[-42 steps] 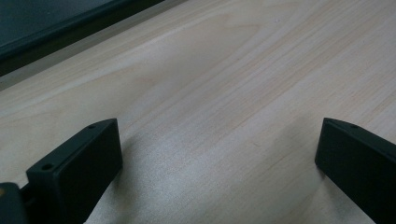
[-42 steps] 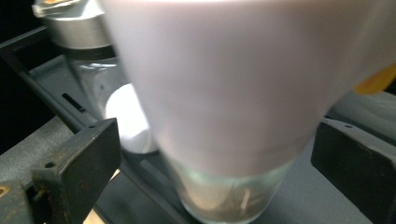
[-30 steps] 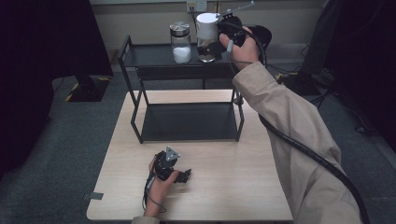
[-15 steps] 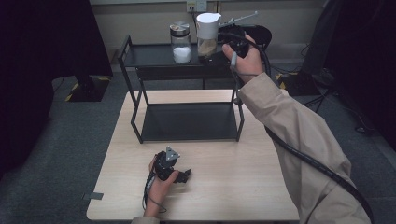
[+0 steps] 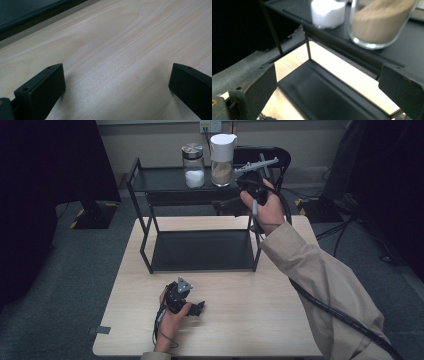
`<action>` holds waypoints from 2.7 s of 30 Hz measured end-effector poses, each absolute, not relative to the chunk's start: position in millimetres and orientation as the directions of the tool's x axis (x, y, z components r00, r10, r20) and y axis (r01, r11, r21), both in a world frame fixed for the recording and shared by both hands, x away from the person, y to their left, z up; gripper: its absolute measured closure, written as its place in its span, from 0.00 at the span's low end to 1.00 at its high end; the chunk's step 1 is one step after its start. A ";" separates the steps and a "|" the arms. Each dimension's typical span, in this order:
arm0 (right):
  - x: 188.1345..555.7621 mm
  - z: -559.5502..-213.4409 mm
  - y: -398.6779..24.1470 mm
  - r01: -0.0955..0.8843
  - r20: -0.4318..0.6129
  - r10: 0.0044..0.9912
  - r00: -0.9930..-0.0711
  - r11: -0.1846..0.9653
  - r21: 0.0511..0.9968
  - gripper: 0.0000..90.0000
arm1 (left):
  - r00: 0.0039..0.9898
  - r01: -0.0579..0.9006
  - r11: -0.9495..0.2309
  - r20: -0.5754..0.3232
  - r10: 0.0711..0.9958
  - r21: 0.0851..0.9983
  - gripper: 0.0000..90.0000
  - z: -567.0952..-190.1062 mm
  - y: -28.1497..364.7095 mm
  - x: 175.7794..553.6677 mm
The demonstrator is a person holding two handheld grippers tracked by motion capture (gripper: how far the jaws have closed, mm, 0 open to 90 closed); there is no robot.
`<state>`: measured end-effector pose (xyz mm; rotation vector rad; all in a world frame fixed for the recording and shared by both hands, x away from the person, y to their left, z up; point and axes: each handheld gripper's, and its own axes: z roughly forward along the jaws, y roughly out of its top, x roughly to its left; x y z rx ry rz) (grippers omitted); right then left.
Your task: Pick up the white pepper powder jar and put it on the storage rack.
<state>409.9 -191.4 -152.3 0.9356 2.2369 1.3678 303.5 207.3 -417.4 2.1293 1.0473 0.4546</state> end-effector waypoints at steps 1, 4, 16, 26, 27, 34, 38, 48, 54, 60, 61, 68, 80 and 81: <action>408.9 -155.4 -192.8 0.350 0.040 0.692 -0.720 0.313 0.883 0.01 | 0.610 0.543 -0.420 0.002 0.792 0.727 0.00 -417.4 207.3 303.6; 406.5 -164.0 -196.7 0.353 0.052 0.681 -0.731 0.312 0.882 0.01 | 0.610 0.543 -0.420 0.002 0.792 0.727 0.00 -417.5 207.3 303.6; 392.2 -194.2 -197.3 0.322 0.036 0.641 -0.767 0.336 0.885 0.01 | 0.611 0.543 -0.420 0.001 0.792 0.727 0.00 -417.4 207.5 303.7; 387.7 -220.6 -200.3 0.335 0.066 0.631 -0.773 0.318 0.887 0.01 | 0.610 0.542 -0.419 0.002 0.792 0.728 0.00 -417.7 207.5 303.6; 387.7 -223.4 -201.4 0.337 0.072 0.629 -0.774 0.313 0.888 0.01 | 0.610 0.542 -0.419 0.001 0.792 0.728 0.00 -417.7 207.5 303.5; 384.2 -244.4 -205.2 0.344 0.087 0.637 -0.766 0.292 0.892 0.01 | 0.610 0.543 -0.419 0.001 0.792 0.728 0.00 -417.7 207.4 303.5; 383.2 -255.5 -205.9 0.348 0.092 0.632 -0.770 0.294 0.890 0.01 | 0.611 0.542 -0.419 0.001 0.792 0.728 0.00 -417.7 207.5 303.6; 379.4 -278.6 -211.1 0.355 0.101 0.624 -0.775 0.297 0.886 0.01 | 0.610 0.542 -0.419 0.002 0.792 0.728 0.00 -417.8 207.4 303.5; 378.6 -295.5 -219.0 0.375 0.120 0.625 -0.771 0.293 0.880 0.01 | 0.609 0.543 -0.418 0.001 0.793 0.729 0.00 -417.8 207.4 303.4; 374.1 -308.9 -228.1 0.385 0.123 0.631 -0.766 0.297 0.874 0.01 | 0.611 0.542 -0.422 0.004 0.791 0.727 0.00 -417.5 207.5 303.6; 373.5 -310.8 -229.7 0.388 0.125 0.631 -0.766 0.298 0.872 0.01 | 0.611 0.542 -0.422 0.004 0.791 0.727 0.00 -417.5 207.5 303.6; 367.4 -325.3 -241.0 0.398 0.134 0.629 -0.766 0.300 0.867 0.01 | 0.612 0.542 -0.422 0.004 0.791 0.727 0.00 -417.4 207.5 303.7; 358.4 -349.4 -257.0 0.413 0.143 0.629 -0.764 0.307 0.857 0.01 | 0.611 0.542 -0.422 0.004 0.791 0.727 0.00 -417.4 207.5 303.7; 358.2 -351.1 -258.3 0.415 0.144 0.628 -0.765 0.309 0.856 0.01 | 0.612 0.541 -0.422 0.004 0.791 0.727 0.00 -417.4 207.5 303.7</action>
